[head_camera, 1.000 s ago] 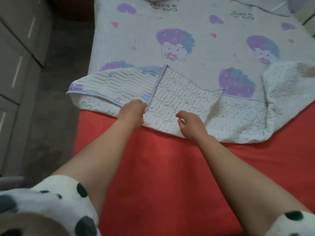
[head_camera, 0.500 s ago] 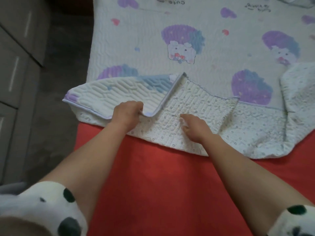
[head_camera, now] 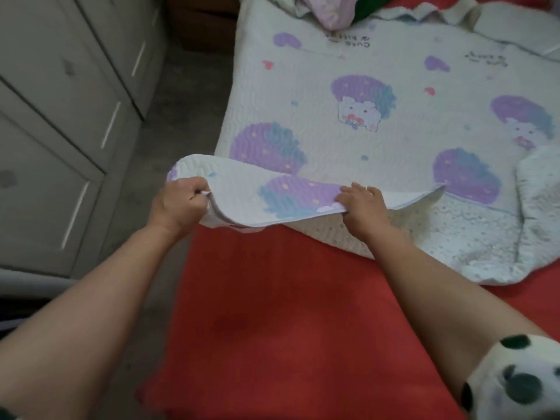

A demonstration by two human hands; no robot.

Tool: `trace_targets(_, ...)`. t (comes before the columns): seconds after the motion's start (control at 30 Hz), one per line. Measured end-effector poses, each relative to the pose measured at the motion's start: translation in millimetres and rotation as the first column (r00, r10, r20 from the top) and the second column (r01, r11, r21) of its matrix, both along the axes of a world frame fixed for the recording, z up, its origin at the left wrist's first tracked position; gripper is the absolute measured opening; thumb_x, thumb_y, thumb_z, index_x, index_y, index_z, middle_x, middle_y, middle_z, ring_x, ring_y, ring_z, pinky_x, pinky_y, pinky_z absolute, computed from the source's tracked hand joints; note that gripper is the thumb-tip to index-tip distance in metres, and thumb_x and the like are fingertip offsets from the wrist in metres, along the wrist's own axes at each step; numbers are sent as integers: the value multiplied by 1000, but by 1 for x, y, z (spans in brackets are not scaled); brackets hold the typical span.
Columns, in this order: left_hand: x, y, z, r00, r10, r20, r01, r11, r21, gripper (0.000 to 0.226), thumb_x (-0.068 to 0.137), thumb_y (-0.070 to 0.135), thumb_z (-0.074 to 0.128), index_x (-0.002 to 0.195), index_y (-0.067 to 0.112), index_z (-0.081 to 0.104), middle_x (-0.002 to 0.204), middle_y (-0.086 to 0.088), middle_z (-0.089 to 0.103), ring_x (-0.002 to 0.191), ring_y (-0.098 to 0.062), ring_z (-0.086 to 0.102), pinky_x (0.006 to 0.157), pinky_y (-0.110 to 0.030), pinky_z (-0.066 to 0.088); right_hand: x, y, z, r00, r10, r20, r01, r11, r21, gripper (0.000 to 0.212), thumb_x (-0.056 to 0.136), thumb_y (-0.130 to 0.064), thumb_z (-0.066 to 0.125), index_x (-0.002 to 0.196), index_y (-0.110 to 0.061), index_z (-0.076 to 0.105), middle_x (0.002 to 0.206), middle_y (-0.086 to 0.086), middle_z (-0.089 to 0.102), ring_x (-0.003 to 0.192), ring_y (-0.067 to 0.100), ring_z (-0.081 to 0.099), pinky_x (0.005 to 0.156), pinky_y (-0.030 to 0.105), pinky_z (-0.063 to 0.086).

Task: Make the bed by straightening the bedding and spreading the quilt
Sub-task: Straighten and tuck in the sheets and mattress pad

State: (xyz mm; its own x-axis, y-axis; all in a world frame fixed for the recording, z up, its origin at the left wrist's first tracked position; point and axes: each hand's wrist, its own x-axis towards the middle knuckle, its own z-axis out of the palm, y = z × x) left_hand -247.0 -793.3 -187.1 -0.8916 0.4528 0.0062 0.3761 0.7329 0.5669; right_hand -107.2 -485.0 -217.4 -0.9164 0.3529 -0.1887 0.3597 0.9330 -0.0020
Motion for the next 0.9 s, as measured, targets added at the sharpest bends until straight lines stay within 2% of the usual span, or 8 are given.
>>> trace_targets(0.07,15,-23,2,999,-39,27,42,991,-126,30,66,35,40,80,19,62,86,-11,65,85,-33,59,64,-31,34,16,-17,13,999,10,-32,-12,998,-55,39,85,-8,51,120,-21,61,126,11,61,120,29,53,96,35,38)
trace_targets(0.13,36,-47,4,994,-105,43,112,967,-228,31,66,37,42,88,27,62,95,-4,68,90,-30,60,68,-31,41,36,-37,24,1000,16,9,-15,992,-126,39,87,-9,51,124,-21,59,122,15,62,112,34,56,89,37,43)
trace_targets(0.3,84,-114,11,954,-298,-40,257,878,-405,24,67,26,48,84,26,64,85,1,66,86,-29,61,71,-35,47,93,-94,48,994,81,77,-71,990,-119,40,89,-14,49,127,-24,55,119,19,59,108,37,56,86,37,43)
trace_targets(0.43,110,-161,5,943,-308,-126,197,822,-535,10,70,14,59,72,21,66,78,-3,61,82,-33,62,67,-35,44,133,-141,45,965,220,140,-209,974,-90,30,89,-15,47,116,-21,58,107,14,62,100,35,58,71,34,36)
trace_targets(0.5,128,-179,-2,943,-302,-138,165,787,-594,12,73,16,59,77,20,70,84,-4,63,85,-32,63,69,-33,41,149,-163,36,944,276,182,-263,960,-92,26,89,-17,48,113,-19,59,104,12,62,98,34,58,67,32,32)
trace_targets(0.6,154,-201,-18,953,-286,-99,134,691,-710,22,79,19,58,95,22,73,100,-3,66,97,-30,63,75,-31,42,168,-196,16,919,312,243,-297,950,-97,23,89,-15,48,110,-18,57,103,12,62,97,34,59,67,33,34)
trace_targets(0.73,178,-218,-45,960,-276,-55,112,555,-824,27,87,20,52,109,23,67,110,-1,62,102,-24,62,80,-29,41,193,-232,-5,916,277,289,-266,961,-79,27,95,-15,40,119,-16,51,112,13,61,103,33,59,74,34,40)
trace_targets(0.9,191,-238,-79,976,-215,-20,103,549,-830,23,93,20,42,110,21,58,110,-3,65,103,-23,63,83,-29,38,215,-271,-26,931,224,289,-235,972,4,35,98,-9,31,132,-7,37,125,15,52,103,34,62,76,39,47)
